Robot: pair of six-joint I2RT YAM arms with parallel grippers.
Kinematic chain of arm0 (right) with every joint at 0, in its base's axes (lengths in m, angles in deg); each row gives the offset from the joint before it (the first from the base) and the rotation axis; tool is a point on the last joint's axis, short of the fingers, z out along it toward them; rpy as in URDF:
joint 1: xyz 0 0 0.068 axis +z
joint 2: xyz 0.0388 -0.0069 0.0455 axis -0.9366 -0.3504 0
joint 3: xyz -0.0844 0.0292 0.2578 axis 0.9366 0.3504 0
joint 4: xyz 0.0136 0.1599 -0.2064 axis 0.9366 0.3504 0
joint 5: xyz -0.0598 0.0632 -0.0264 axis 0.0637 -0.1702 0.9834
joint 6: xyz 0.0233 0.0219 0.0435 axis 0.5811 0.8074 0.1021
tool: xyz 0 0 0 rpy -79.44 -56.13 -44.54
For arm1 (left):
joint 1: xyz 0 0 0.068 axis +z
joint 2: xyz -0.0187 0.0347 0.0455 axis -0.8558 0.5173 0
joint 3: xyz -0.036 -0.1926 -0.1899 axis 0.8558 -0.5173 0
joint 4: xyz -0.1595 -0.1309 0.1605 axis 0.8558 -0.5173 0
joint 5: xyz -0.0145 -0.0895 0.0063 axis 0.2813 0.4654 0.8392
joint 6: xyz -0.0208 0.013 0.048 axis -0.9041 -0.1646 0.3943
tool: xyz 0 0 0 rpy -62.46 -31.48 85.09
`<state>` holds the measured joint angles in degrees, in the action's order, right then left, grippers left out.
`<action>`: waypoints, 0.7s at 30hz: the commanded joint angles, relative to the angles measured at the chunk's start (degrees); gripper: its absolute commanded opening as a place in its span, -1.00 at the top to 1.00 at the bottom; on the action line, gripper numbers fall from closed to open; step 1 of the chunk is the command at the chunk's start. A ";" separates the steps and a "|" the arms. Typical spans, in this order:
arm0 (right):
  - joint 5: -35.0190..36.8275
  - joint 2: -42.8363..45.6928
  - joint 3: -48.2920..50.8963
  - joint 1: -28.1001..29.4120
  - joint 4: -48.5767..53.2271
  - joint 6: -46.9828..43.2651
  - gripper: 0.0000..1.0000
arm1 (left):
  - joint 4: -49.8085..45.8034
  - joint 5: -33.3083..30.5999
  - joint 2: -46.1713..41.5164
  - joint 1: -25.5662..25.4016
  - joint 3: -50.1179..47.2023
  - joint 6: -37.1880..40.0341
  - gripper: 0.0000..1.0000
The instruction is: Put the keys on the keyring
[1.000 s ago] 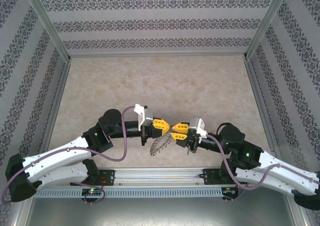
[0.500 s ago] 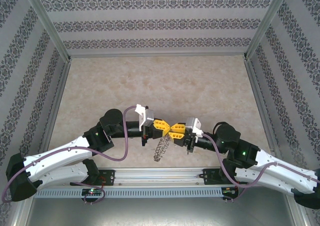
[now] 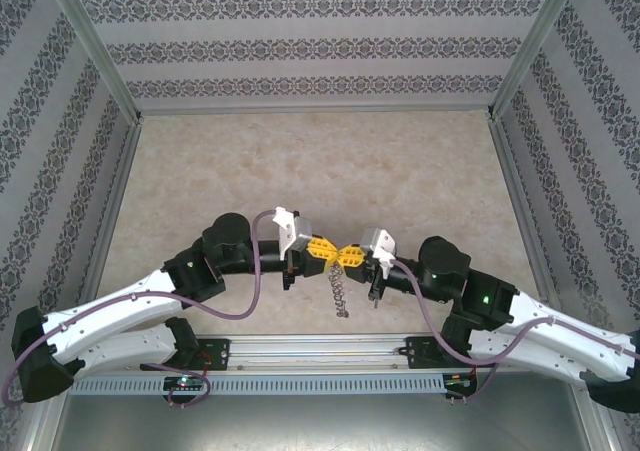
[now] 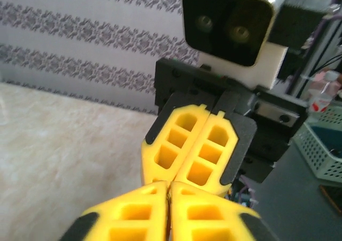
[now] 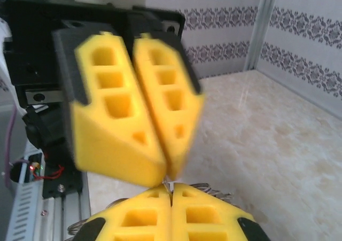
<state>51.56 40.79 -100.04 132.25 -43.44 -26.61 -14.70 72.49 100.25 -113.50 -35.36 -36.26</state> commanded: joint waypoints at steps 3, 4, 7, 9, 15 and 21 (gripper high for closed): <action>8.58 -5.47 -9.53 -0.32 12.73 -1.09 1.00 | -24.01 -10.01 -1.72 -0.28 9.97 10.78 0.45; 9.19 -7.05 -11.53 -0.32 15.67 -0.62 1.00 | -27.21 -10.65 -1.26 -0.28 11.30 12.04 0.45; 11.04 -12.68 -18.43 -0.27 24.15 1.20 1.00 | -33.20 -10.56 0.27 -0.28 13.93 14.85 0.43; 10.67 -15.83 -22.28 -0.27 28.58 2.23 1.00 | -34.38 -10.00 0.85 -0.28 14.15 15.81 0.42; 5.71 -19.87 -28.04 -0.34 33.34 2.71 1.00 | -32.29 -9.03 0.18 -0.28 11.78 17.01 0.42; 0.52 -22.97 -31.81 0.09 37.87 1.83 1.00 | -31.33 -6.82 -1.46 -0.28 10.18 16.99 0.42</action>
<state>55.78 18.36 -129.11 132.25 -8.01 -24.87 -45.27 64.23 100.40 -113.54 -24.47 -20.85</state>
